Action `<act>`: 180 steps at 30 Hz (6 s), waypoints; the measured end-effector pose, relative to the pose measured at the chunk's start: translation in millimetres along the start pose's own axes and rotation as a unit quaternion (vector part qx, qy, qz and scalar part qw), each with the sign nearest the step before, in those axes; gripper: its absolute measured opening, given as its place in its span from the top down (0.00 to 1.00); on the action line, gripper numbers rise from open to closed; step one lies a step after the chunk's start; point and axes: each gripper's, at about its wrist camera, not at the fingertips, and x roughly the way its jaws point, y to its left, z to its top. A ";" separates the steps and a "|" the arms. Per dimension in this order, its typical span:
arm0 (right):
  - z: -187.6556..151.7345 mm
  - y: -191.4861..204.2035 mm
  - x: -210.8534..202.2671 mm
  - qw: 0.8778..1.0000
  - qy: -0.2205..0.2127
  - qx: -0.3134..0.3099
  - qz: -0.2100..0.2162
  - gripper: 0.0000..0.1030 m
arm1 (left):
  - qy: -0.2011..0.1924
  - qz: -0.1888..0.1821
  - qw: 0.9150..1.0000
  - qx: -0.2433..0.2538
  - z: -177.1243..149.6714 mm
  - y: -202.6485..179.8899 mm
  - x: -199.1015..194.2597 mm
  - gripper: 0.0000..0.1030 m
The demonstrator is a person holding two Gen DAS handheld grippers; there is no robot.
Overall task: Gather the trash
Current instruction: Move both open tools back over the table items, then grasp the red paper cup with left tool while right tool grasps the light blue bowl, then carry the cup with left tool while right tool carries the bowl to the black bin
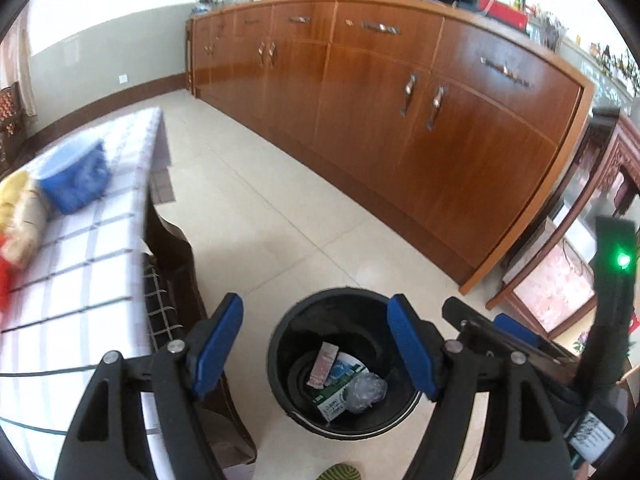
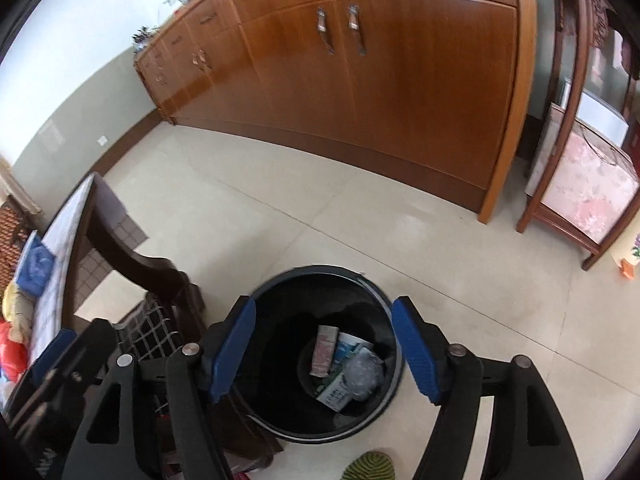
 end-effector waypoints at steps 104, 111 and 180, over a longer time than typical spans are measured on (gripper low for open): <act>8.4 398.2 69.1 0.954 0.013 -0.255 0.155 0.15 | -0.049 0.172 0.960 -0.214 23.3 375.3 -43.5 0.26; 13.7 395.7 69.2 0.953 0.007 -0.248 0.175 0.22 | -0.063 0.173 0.961 -0.207 25.9 372.2 -43.8 0.35; -30.9 194.9 -61.5 0.961 -0.046 -0.204 0.182 0.26 | -0.093 0.023 0.992 -0.084 -12.8 187.4 -112.9 0.39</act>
